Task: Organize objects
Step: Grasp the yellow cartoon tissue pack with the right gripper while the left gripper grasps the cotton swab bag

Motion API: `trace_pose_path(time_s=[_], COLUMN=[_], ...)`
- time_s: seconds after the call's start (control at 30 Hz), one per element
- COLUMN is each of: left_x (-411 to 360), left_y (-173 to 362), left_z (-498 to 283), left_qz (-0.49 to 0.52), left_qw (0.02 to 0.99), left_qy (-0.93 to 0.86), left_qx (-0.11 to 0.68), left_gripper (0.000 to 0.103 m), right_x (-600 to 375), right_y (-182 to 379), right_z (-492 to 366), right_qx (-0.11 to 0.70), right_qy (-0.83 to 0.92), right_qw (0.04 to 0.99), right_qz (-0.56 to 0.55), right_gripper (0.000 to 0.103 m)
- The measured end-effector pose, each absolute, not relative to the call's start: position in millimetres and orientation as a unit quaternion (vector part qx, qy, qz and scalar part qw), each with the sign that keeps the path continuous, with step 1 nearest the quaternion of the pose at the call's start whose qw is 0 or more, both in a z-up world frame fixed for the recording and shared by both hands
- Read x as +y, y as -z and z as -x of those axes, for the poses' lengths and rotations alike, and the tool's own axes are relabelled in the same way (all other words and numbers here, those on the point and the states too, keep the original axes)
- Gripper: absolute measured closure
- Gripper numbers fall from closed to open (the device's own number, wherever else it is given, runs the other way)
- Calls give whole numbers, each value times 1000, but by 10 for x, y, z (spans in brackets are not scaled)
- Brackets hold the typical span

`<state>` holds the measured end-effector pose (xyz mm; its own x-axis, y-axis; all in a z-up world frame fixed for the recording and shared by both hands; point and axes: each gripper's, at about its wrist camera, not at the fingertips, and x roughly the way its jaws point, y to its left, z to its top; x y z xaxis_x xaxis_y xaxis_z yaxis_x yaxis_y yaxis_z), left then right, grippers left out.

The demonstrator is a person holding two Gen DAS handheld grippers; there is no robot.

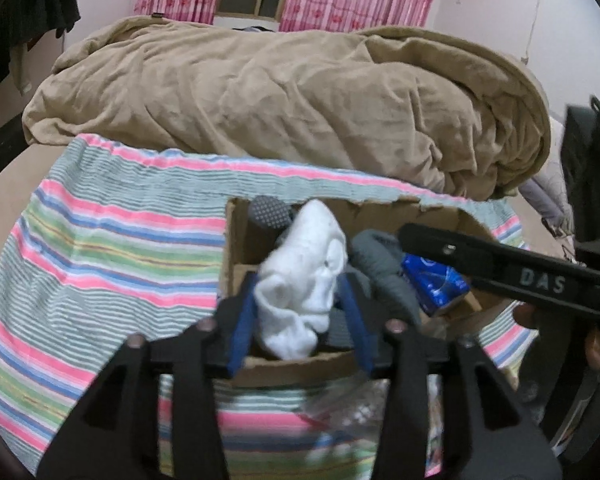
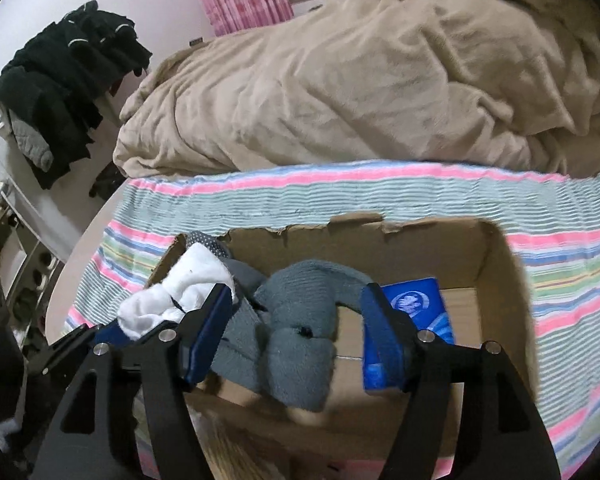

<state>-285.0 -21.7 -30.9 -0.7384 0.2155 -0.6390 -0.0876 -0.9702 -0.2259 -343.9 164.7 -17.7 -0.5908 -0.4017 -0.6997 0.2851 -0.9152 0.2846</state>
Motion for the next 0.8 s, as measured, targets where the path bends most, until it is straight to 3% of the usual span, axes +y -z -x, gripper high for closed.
trace_pose_path(time_s=[0.23,0.43,0.6,0.8], left_x=[-345,-334,-334,-273], left_y=[30,-175,-241,-137], left_z=[2517,2225,1984,1816], left_qz=[317,299,286,302], left_qw=[92,104,104,108], left_qy=[-937,-943,-948,-945], left_qx=[-116,-101,-95,-71], left_gripper=[26,24,11,10], right_x=[1826,1990,2137,2260], right_y=[-133,-356,-463,-455], right_z=[3084,2714,2426,2149], right_qx=[-57,-42,-37,-25], right_qy=[912,925,931,932], right_qw=[184,183,182,185], right_qz=[-362,-330,-315,-311], right_gripper=[32,31,24,24])
